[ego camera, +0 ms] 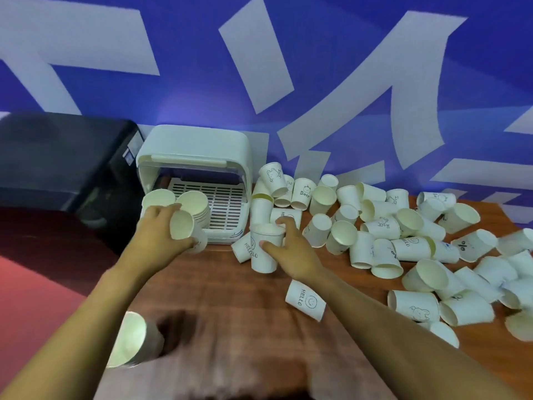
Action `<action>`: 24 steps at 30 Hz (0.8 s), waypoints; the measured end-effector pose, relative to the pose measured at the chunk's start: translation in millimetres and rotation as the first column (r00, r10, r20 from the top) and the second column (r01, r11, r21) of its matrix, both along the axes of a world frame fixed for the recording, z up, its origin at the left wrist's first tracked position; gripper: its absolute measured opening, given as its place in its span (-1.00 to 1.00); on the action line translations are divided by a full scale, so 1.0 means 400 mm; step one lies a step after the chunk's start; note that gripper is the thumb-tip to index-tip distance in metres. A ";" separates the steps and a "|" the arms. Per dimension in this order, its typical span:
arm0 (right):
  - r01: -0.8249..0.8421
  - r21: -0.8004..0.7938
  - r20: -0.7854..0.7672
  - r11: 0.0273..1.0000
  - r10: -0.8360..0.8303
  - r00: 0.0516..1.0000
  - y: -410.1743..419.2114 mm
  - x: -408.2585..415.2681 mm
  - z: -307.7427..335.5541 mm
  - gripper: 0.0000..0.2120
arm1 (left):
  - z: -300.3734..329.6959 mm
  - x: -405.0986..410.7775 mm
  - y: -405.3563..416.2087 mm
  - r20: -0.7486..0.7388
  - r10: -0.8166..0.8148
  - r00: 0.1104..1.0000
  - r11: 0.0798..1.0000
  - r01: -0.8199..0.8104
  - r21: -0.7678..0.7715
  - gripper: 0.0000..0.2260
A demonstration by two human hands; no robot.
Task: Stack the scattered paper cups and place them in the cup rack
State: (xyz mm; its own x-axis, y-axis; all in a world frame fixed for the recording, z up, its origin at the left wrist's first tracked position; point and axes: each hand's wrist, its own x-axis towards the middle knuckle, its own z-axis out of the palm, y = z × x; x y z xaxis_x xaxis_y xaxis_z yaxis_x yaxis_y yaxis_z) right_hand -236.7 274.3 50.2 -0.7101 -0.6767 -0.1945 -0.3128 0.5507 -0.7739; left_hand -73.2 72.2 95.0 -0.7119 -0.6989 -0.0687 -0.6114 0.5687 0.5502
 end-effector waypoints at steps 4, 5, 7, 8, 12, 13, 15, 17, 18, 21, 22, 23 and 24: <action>-0.018 -0.037 0.009 0.999 0.019 1.000 -0.065 0.015 0.025 -0.29 | 0.010 0.023 -0.071 -0.040 0.079 0.996 0.997 -0.078 0.010 -0.28; -0.036 -0.034 -0.008 0.999 0.035 0.999 -0.079 0.019 0.032 -0.30 | 0.013 0.025 -0.085 -0.055 0.098 0.994 0.995 -0.097 0.013 -0.28; -0.064 -0.006 -0.042 0.998 0.064 0.997 -0.107 0.026 0.034 -0.30 | 0.018 0.026 -0.110 -0.081 0.127 0.989 0.992 -0.127 0.005 -0.29; -0.076 0.009 -0.055 0.997 0.076 0.996 -0.119 0.031 0.032 -0.29 | 0.018 0.024 -0.122 -0.093 0.137 0.986 0.990 -0.138 -0.006 -0.30; -0.081 -0.041 -0.081 0.996 0.077 0.994 -0.165 0.044 0.030 -0.32 | 0.005 0.010 -0.159 -0.144 0.160 0.977 0.985 -0.167 -0.038 -0.31; -0.078 -0.074 -0.083 0.994 0.071 0.994 -0.180 0.042 0.036 -0.35 | 0.000 0.005 -0.166 -0.155 0.161 0.975 0.984 -0.171 -0.052 -0.31; -0.081 -0.136 -0.097 0.987 0.068 0.993 -0.218 0.040 0.052 -0.39 | -0.007 -0.005 -0.178 -0.178 0.166 0.970 0.980 -0.181 -0.076 -0.31; -0.081 -0.175 -0.131 0.981 0.058 0.990 -0.263 0.038 0.058 -0.36 | -0.015 -0.014 -0.190 -0.198 0.162 0.967 0.979 -0.183 -0.091 -0.32; -0.076 -0.185 -0.142 0.980 0.050 0.989 -0.287 0.037 0.056 -0.32 | -0.019 -0.018 -0.197 -0.204 0.160 0.966 0.978 -0.183 -0.100 -0.33; -0.081 -0.195 -0.144 0.978 0.053 0.988 -0.350 0.035 0.051 -0.29 | -0.029 -0.029 -0.217 -0.180 0.153 0.972 0.977 -0.176 -0.121 -0.35; -0.089 -0.194 -0.142 0.977 0.062 0.988 -0.367 0.034 0.049 -0.30 | -0.033 -0.033 -0.225 -0.160 0.148 0.976 0.978 -0.168 -0.121 -0.35; -0.098 -0.193 -0.140 0.976 0.071 0.988 -0.383 0.033 0.046 -0.31 | -0.039 -0.036 -0.235 -0.137 0.144 0.980 0.980 -0.160 -0.114 -0.35; -0.106 -0.190 -0.140 0.976 0.080 0.987 -0.398 0.032 0.042 -0.33 | -0.046 -0.039 -0.245 -0.116 0.140 0.983 0.983 -0.152 -0.103 -0.34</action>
